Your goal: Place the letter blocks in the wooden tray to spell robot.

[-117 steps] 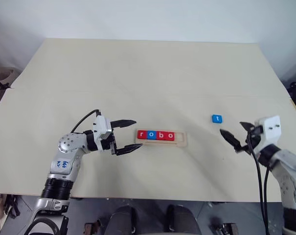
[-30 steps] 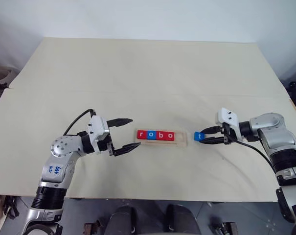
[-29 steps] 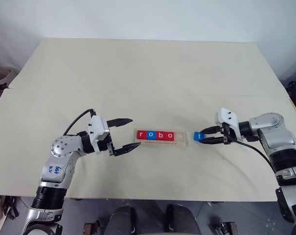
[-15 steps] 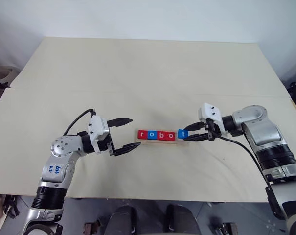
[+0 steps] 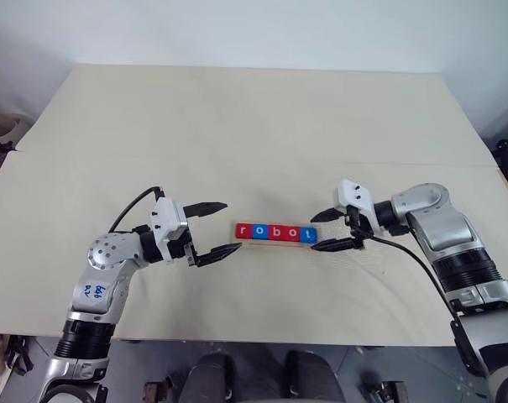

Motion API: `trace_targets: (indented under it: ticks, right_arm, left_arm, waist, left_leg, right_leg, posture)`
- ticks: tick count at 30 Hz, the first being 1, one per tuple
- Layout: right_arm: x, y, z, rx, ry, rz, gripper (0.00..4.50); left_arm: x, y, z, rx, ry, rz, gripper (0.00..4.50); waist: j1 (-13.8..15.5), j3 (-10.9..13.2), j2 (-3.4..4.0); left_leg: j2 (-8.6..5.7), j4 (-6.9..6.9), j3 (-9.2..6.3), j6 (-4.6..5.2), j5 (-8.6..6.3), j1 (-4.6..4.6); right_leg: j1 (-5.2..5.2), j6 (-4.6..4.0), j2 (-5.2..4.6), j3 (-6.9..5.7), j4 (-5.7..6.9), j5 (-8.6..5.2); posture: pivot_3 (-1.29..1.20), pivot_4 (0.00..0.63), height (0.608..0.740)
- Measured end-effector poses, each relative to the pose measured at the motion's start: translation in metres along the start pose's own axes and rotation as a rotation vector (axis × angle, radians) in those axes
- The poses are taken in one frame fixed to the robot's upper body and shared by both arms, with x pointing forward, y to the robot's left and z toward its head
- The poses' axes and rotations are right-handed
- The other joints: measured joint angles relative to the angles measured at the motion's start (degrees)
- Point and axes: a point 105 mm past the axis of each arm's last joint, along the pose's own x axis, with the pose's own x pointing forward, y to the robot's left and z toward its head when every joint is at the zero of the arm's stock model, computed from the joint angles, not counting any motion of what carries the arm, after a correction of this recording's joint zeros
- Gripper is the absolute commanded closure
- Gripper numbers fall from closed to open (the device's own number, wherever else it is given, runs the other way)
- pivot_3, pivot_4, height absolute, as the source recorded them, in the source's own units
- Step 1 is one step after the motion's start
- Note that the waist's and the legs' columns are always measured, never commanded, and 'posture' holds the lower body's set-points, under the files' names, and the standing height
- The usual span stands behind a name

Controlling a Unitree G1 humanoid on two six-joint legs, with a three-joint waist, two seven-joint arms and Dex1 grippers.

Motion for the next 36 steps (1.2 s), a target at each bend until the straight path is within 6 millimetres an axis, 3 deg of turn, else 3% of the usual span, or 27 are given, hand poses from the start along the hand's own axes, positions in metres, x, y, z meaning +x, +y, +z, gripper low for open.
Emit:
trace_targets:
  ticks: [4,7,11,18,27,36]
  right_arm:
    - [-0.003,-0.001,0.003,-0.004,-0.016,-0.013,0.02]
    - [-0.007,-0.001,0.004,-0.007,-0.018,-0.018,0.63]
    - [-0.015,0.005,0.001,0.014,-0.011,-0.005,2.02]
    - [-0.006,0.023,-0.008,0.047,-0.014,0.043,4.47]
    - [0.004,0.020,-0.010,0.060,-0.021,0.003,4.47]
    - [-0.001,0.018,-0.009,0.074,-0.025,-0.014,4.47]
  left_arm:
    - [-0.001,-0.001,-0.001,-0.001,0.001,0.001,0.00]
    - [-0.001,-0.002,-0.002,0.002,-0.001,0.001,0.00]
    - [-0.002,-0.003,-0.003,0.001,-0.001,0.000,0.00]
    - [-0.002,-0.003,-0.002,0.011,-0.006,-0.008,0.00]
    - [-0.004,-0.002,-0.007,-0.007,0.003,-0.001,0.00]
    - [-0.006,-0.002,-0.009,-0.011,0.013,-0.005,0.00]
  waist:
    - [0.0,0.0,0.00]
    - [0.1,0.0,0.00]
    - [0.1,0.0,0.00]
    - [0.1,0.0,0.00]
    - [0.1,0.0,0.00]
    - [0.1,0.0,0.00]
  left_leg:
    - [0.00,0.00,0.00,0.00,0.00,0.00]
    - [0.00,0.00,0.00,0.00,0.00,0.00]
    - [0.00,0.00,0.00,0.00,0.00,0.00]
    - [0.00,0.00,0.00,0.00,0.00,0.00]
    - [-0.01,0.00,0.00,0.00,0.00,0.00]
    - [0.00,0.00,0.00,0.00,0.00,0.00]
  right_leg:
    - [0.00,0.00,0.00,0.00,0.00,0.00]
    - [0.00,0.00,0.00,0.00,0.00,0.00]
    - [0.00,0.00,0.00,0.00,-0.01,0.00]
    - [0.00,0.00,0.00,0.00,0.00,0.00]
    - [0.00,0.00,0.00,0.00,0.00,0.00]
    - [0.00,0.00,0.00,0.00,0.00,0.00]
  posture:
    - [0.00,0.150,0.740]
    - [0.00,0.150,0.740]
    - [0.00,0.150,0.740]
    - [0.00,0.150,0.740]
    - [0.00,0.150,0.740]
    - [0.00,0.150,0.740]
